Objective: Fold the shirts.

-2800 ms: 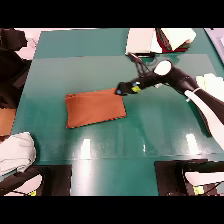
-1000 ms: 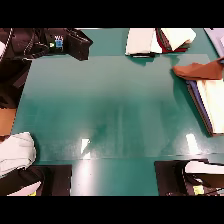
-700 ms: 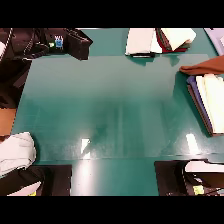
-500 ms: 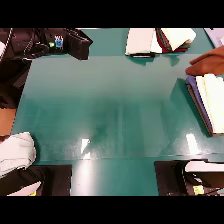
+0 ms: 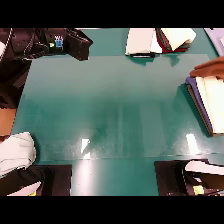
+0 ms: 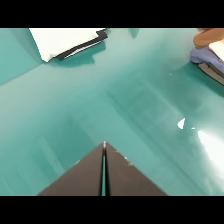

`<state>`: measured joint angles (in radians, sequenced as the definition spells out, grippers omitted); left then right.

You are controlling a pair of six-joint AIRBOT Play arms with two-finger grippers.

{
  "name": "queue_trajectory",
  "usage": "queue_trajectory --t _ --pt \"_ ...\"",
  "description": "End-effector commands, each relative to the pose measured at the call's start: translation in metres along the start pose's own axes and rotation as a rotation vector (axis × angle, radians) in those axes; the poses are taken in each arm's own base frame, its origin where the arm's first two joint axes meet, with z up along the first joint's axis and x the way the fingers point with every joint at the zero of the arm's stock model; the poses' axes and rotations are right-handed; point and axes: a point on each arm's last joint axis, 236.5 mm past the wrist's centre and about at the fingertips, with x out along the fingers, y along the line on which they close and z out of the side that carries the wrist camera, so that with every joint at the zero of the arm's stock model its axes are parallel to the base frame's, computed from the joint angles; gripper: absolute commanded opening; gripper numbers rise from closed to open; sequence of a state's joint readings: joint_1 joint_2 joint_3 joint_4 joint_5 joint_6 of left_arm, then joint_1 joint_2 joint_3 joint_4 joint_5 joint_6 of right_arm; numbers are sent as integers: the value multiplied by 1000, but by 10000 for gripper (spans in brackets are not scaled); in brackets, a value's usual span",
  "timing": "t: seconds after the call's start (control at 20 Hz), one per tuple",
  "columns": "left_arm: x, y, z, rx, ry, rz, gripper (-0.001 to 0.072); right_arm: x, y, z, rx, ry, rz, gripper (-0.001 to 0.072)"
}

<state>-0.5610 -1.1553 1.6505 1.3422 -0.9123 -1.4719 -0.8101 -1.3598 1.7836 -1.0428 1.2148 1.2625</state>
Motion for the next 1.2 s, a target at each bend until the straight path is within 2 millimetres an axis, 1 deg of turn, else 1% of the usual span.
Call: queue_trajectory --t 0.0,0.2,0.3,0.4,0.5,0.55,0.6,0.65,0.7,0.8,0.85,0.9,0.95,1.0,1.05,1.1,1.15 --pt "0 0 -2 9 8 -1 25 -16 -51 -65 22 150 -155 18" --pt "0 -1 -6 16 24 -2 25 -26 -79 -148 95 279 -202 19" --pt "0 -1 -8 16 33 -3 25 -28 -85 -184 144 328 -208 19" --pt "0 -1 -10 16 44 -4 25 -30 -91 -211 194 360 -219 20" --pt "0 -1 -12 16 50 -5 25 -33 -100 -232 242 373 -239 22" --pt "0 -1 -12 16 50 -5 25 -35 -104 -241 267 381 -247 47" --pt "0 -1 -12 16 49 -5 25 -38 -110 -248 291 387 -258 229" --pt "0 -1 -12 16 49 -5 25 -43 -117 -252 319 386 -273 435" --pt "0 -1 -12 16 49 -5 25 -49 -126 -252 342 375 -292 522" --pt "0 -1 -12 16 49 -5 25 -66 -137 -244 371 353 -320 532" --pt "0 -1 -12 16 49 -5 25 -74 -140 -234 377 329 -328 531" --pt "0 -1 -11 16 48 -5 25 -77 -138 -218 374 286 -318 531" --pt "0 -1 -11 15 46 -5 25 -75 -127 -194 371 220 -272 531" --pt "0 -1 -11 15 45 -5 25 -69 -109 -165 361 140 -205 530" --pt "0 -1 -11 15 45 -5 26 -62 -86 -139 351 72 -125 530" --pt "0 -1 -11 15 45 -5 25 -53 -53 -116 336 22 -19 529" --pt "0 -1 -10 15 41 -4 26 -44 -19 -103 315 6 76 529"
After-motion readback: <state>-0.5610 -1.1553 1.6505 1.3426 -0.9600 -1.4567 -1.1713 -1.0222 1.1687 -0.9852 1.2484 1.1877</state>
